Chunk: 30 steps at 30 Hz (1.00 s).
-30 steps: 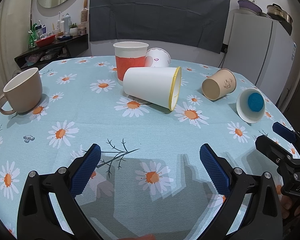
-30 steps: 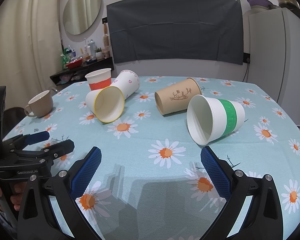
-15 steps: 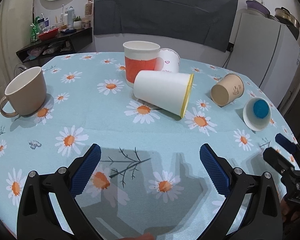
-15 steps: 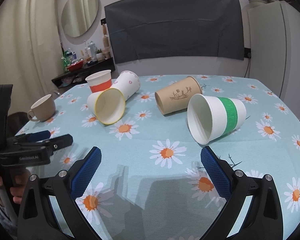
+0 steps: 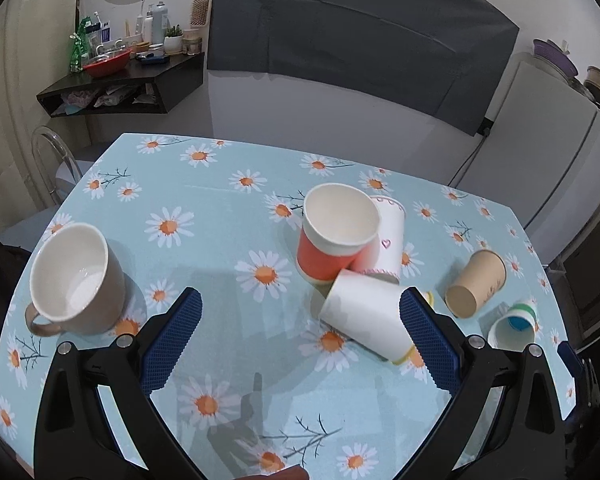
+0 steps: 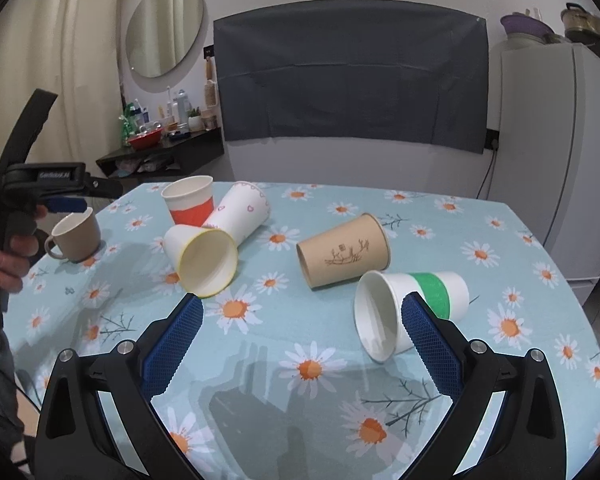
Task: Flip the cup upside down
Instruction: 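Move the left gripper to the red-and-white cup and grasp its rim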
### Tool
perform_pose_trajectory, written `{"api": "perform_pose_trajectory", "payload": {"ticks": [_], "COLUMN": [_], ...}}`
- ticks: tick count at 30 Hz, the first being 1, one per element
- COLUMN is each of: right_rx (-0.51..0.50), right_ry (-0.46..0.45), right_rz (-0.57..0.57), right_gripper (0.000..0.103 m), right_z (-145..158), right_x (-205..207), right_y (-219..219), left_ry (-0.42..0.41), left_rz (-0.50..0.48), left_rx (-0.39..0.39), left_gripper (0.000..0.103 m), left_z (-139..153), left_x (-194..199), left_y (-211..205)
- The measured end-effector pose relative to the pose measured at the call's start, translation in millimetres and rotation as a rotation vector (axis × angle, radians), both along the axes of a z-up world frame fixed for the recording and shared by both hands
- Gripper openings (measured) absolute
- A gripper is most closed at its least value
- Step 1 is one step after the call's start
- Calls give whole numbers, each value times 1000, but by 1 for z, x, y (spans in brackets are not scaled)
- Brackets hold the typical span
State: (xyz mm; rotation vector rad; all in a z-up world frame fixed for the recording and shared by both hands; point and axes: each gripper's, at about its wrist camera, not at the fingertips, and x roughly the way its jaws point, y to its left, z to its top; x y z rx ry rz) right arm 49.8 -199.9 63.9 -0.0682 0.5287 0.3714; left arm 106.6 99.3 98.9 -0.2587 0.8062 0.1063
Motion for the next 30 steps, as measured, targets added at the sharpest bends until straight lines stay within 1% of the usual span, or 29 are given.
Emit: {"api": "perform_pose_trajectory", "payload": {"ticks": [4,8,11,15,16,17,18,19,20,21,22,23,26,30], "right_rx": [-17,-17,-17,-24,-23,-21,-21,-21,-20,-18,-16,-16,-16,-18], "right_ry": [3,27,42,58,63,68,74,77,79,78,78,78,77,72], "right_rz": [13,32,43,56,60,63,66,67,68,68,65,63,60,62], "right_gripper": [95,95,95,95,95,95,95,95,95,95,95,95,95,95], "right_z": [3,-2,-7,-13,-15,-16,-18,-19,-19,-19,-19,-19,-18,-17], "right_x": [12,24,28,32,32,33,34,34,34,34,34,34,33,30], "right_y": [8,16,20,24,25,26,26,26,26,26,26,25,24,23], "left_ry": [92,153,182,235,249,261,274,284,295,300,298,295,265,223], "left_rz": [26,29,21,-20,-21,-22,-23,-24,-20,-15,-19,-33,-44,-36], "left_rx": [-19,-38,-9,21,23,25,19,3,-14,-24,-36,-56,-92,-72], "left_gripper": [97,97,97,96,91,82,77,65,48,39,16,6,6,6], "left_z": [-5,-10,-13,-22,-25,-28,-30,-33,-36,-38,-40,-41,-35,-20], "left_x": [43,75,93,114,118,122,125,128,130,132,132,131,124,113], "left_y": [14,19,16,8,6,6,6,6,8,10,10,12,14,16]}}
